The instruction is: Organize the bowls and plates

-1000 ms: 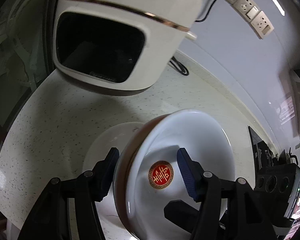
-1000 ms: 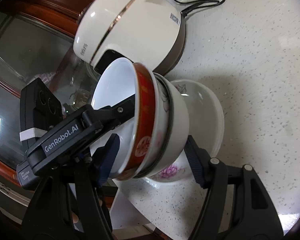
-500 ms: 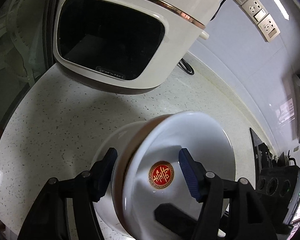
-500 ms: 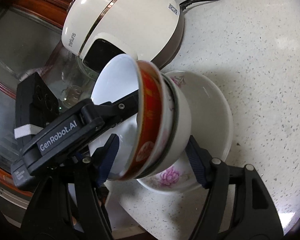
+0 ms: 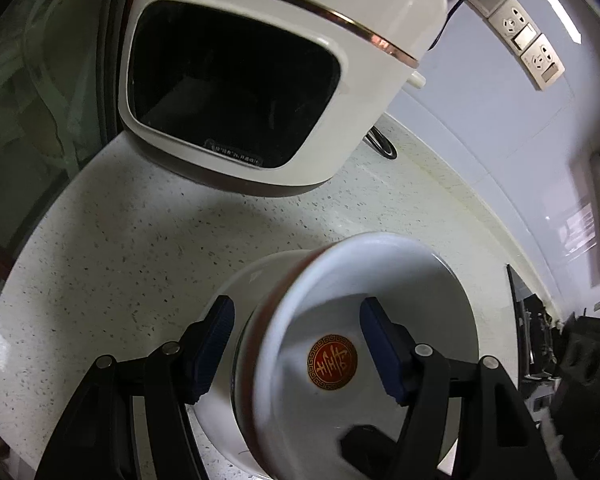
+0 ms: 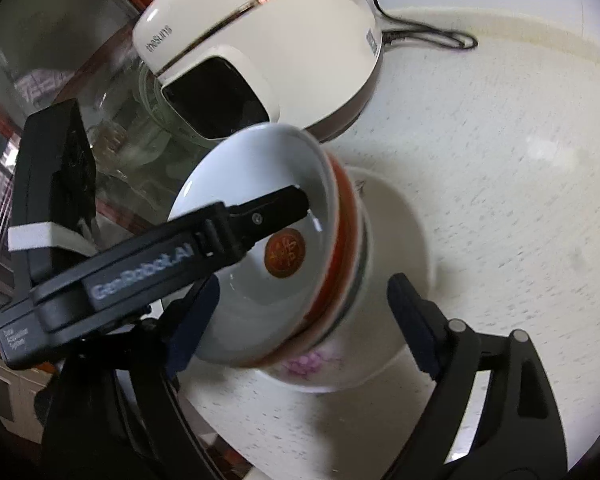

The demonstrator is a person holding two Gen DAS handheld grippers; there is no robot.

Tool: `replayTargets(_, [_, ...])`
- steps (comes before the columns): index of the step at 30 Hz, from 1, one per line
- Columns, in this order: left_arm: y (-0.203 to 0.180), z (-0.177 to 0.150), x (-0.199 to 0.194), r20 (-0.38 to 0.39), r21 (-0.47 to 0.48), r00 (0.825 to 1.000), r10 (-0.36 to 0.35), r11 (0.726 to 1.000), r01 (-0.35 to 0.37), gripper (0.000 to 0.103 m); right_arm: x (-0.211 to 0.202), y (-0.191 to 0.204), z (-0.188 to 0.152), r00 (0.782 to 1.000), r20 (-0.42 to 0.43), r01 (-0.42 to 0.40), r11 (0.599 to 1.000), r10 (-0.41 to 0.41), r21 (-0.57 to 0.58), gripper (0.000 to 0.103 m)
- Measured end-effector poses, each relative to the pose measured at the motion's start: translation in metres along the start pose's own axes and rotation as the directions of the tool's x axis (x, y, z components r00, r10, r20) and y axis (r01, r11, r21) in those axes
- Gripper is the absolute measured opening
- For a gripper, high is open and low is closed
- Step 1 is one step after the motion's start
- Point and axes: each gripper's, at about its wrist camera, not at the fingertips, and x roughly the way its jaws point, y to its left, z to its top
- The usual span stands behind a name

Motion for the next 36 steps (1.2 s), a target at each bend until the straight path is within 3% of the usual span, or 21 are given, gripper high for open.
replayTargets(4, [-0.008,-0.005,-0.009,0.071,0.016,0.997,-0.013,1.000,0.011,0.068,-0.023,-0.013,-0.009,0.993,0.089,-0.085,0.996,0.082,0.021,0.088])
replayTargets(7, [-0.018,-0.011,-0.024,0.158,0.053,0.987,-0.007,0.999,-0.002,0.078,-0.042,-0.021,-0.020,0.978,0.179,-0.113,0.994,0.109,0.009,0.088])
replayTargets(12, [-0.033,-0.029,-0.060,0.336,0.079,0.942,0.008,0.996,-0.037,0.086,-0.070,-0.036,-0.042,0.950,0.297,-0.108,0.993,0.092,0.037,0.089])
replayTargets(15, [-0.041,-0.051,-0.087,0.452,0.117,0.892,0.006,0.991,-0.066,0.103,-0.087,-0.041,-0.055,0.924,0.378,-0.088,0.995,0.066,0.042,0.091])
replayTargets(19, [-0.055,-0.094,-0.116,0.573,0.161,0.818,0.042,0.973,-0.163,0.103,-0.110,-0.027,-0.084,0.862,0.507,0.050,0.998,-0.019,-0.048,0.098])
replayTargets(23, [-0.064,-0.151,-0.141,0.689,0.168,0.718,0.098,0.942,-0.290,0.103,-0.118,0.000,-0.120,0.810,0.576,0.232,0.961,-0.107,-0.148,0.100])
replayTargets(24, [-0.064,-0.171,-0.144,0.724,0.155,0.679,0.123,0.930,-0.334,0.103,-0.120,0.006,-0.133,0.785,0.606,0.281,0.946,-0.129,-0.163,0.100])
replayTargets(26, [-0.057,-0.196,-0.150,0.762,0.117,0.624,0.170,0.913,-0.391,0.103,-0.123,0.007,-0.151,0.763,0.631,0.319,0.932,-0.145,-0.172,0.102])
replayTargets(27, [-0.057,-0.204,-0.148,0.767,0.105,0.614,0.186,0.908,-0.406,0.103,-0.123,0.005,-0.162,0.759,0.634,0.322,0.931,-0.147,-0.171,0.102])
replayTargets(28, [-0.053,-0.213,-0.147,0.763,0.101,0.616,0.195,0.906,-0.412,0.103,-0.123,0.004,-0.169,0.759,0.634,0.321,0.932,-0.148,-0.167,0.102])
replayTargets(31, [-0.040,-0.232,-0.146,0.724,0.112,0.666,0.183,0.920,-0.375,0.103,-0.118,-0.002,-0.193,0.769,0.622,0.308,0.939,-0.149,-0.156,0.102])
replayTargets(35, [-0.028,-0.253,-0.140,0.701,0.094,0.678,0.219,0.915,-0.393,0.103,-0.119,-0.008,-0.224,0.743,0.652,0.309,0.942,-0.152,-0.133,0.102])
replayTargets(36, [-0.025,-0.258,-0.138,0.689,0.102,0.690,0.222,0.913,-0.396,0.103,-0.117,-0.009,-0.229,0.737,0.657,0.315,0.940,-0.156,-0.130,0.102])
